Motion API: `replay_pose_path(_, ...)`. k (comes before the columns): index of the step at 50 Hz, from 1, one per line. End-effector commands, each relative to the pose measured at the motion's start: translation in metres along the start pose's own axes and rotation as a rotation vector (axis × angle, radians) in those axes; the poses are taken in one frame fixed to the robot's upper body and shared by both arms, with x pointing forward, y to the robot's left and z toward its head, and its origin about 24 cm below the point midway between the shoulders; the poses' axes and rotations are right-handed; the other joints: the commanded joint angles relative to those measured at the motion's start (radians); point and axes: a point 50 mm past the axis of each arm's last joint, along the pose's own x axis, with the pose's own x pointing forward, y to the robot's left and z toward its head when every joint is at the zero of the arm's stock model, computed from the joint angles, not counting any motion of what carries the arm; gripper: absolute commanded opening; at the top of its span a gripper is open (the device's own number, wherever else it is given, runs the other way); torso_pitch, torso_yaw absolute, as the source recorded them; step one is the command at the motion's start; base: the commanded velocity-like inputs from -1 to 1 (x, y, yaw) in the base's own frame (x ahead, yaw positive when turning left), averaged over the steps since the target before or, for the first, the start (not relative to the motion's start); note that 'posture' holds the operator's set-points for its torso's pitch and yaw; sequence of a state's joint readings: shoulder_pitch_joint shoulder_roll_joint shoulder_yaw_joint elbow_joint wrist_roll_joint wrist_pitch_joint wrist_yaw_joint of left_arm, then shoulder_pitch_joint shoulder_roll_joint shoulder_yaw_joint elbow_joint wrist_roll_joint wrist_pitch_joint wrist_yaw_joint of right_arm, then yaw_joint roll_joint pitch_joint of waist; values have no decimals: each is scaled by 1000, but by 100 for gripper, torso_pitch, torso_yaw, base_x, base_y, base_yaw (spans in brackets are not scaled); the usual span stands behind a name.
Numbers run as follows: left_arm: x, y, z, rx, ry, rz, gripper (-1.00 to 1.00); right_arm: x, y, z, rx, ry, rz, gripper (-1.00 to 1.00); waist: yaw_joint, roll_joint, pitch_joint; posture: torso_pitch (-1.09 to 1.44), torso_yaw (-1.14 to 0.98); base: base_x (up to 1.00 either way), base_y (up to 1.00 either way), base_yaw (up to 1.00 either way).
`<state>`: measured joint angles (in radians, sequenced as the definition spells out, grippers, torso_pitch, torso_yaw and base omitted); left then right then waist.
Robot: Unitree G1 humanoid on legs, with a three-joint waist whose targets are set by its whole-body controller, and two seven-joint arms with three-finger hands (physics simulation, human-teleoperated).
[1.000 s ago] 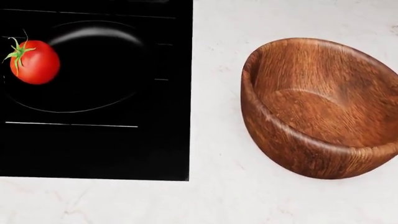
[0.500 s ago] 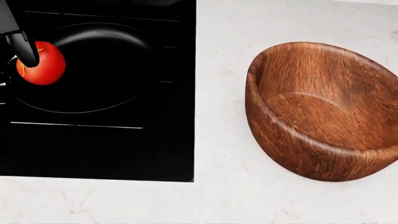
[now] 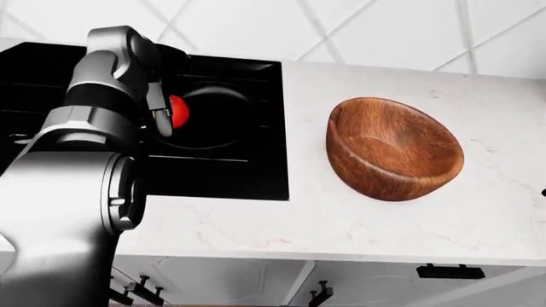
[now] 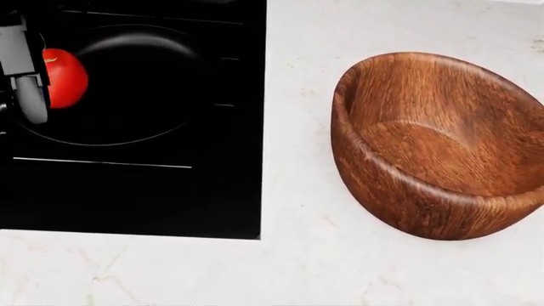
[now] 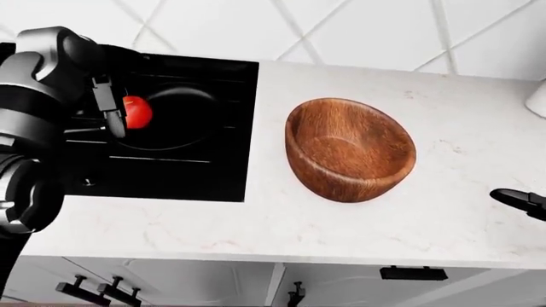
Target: Pick the tomato from the pan and place it in the bowl.
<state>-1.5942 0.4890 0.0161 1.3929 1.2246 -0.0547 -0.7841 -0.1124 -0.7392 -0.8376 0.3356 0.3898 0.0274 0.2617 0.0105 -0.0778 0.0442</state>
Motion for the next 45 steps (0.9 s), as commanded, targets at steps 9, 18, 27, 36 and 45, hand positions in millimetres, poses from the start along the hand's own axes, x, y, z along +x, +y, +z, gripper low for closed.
replay_pose_path(9,-11,16,1,3,26,80,100,3,-4,22,-27,-96,-2,100,-1,-5,-28,0,0,0,0,0)
replay_pose_path(18,-5,6,-4,14,71,19,100,2,-6,20,-28,-92,-5,100,-1,-3,-31,0,0,0,0,0)
replay_pose_path(27,1,-4,-8,43,108,-52,100,1,-4,16,-34,-86,0,100,-1,-4,-32,0,0,0,0,0)
replay_pose_path(36,1,-5,-7,54,122,-71,100,0,-6,12,-35,-80,-1,100,-3,-1,-32,0,0,0,0,0)
replay_pose_path(45,3,-9,-9,61,124,-102,100,-1,-5,11,-37,-79,-2,100,-4,2,-32,0,0,0,0,0)
